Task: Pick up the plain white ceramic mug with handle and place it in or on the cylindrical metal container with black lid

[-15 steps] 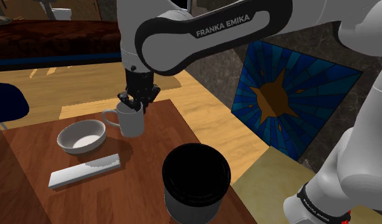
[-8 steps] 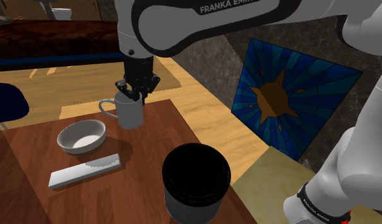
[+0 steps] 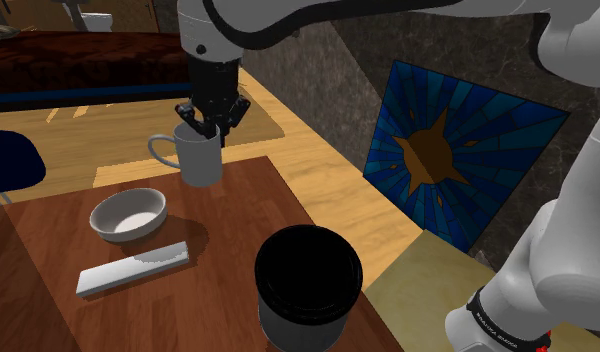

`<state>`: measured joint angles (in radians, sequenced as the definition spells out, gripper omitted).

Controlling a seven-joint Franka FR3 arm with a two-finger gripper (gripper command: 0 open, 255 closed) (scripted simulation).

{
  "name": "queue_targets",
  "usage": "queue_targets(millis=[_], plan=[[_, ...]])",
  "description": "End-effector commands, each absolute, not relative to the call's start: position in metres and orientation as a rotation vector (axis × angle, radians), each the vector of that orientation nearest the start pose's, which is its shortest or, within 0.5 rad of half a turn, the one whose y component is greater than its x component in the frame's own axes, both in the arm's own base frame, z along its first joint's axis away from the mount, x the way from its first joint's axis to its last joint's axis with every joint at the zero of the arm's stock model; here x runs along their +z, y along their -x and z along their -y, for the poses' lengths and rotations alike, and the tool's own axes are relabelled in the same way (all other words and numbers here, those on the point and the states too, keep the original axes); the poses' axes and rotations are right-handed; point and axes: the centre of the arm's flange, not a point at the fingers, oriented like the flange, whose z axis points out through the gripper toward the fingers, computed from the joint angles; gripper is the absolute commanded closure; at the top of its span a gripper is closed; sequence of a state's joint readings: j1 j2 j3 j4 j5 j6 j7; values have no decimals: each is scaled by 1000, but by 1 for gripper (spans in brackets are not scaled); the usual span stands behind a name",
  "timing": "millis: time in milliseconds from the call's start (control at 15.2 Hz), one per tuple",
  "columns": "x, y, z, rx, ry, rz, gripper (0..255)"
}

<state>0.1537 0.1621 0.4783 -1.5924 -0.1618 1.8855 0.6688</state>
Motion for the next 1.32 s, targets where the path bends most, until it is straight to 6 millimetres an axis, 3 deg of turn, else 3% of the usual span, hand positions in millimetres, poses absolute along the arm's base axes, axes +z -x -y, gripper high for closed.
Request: queue_targets(millis=[0,1254], plan=[[568,-522,-341,-264,3106,-14,255],[593,-275,-301,-264,3106,-14,255]])
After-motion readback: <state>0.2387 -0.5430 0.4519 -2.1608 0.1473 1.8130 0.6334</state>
